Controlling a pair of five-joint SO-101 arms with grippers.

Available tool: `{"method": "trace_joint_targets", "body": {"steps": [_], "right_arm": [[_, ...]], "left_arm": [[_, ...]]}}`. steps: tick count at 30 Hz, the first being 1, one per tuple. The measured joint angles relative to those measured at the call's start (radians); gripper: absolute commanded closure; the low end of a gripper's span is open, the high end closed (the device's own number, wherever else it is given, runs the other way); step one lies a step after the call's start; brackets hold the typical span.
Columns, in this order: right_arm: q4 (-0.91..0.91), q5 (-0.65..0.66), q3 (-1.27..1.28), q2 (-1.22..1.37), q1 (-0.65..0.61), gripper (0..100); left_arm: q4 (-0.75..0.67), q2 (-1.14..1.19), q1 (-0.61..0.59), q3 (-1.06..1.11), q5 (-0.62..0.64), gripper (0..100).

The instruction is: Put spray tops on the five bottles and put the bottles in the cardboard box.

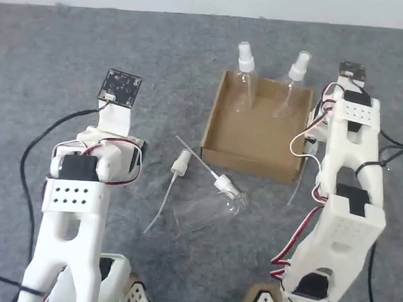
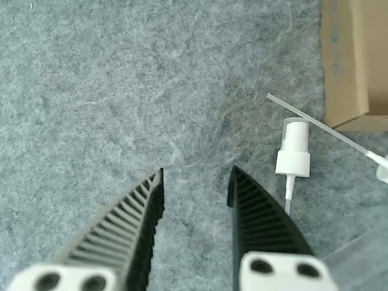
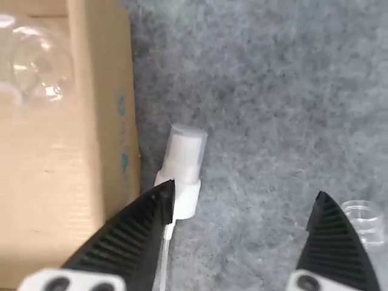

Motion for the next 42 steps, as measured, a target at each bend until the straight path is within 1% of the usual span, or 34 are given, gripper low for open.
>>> {"method": "trace_joint_targets", "body": {"steps": [42], "right_arm": [[0.002, -0.009, -0.002, 0.0, -0.029, 68.5]], "left_arm": [[0.0, 0.0, 0.0, 0.0, 0.0, 84]]}}
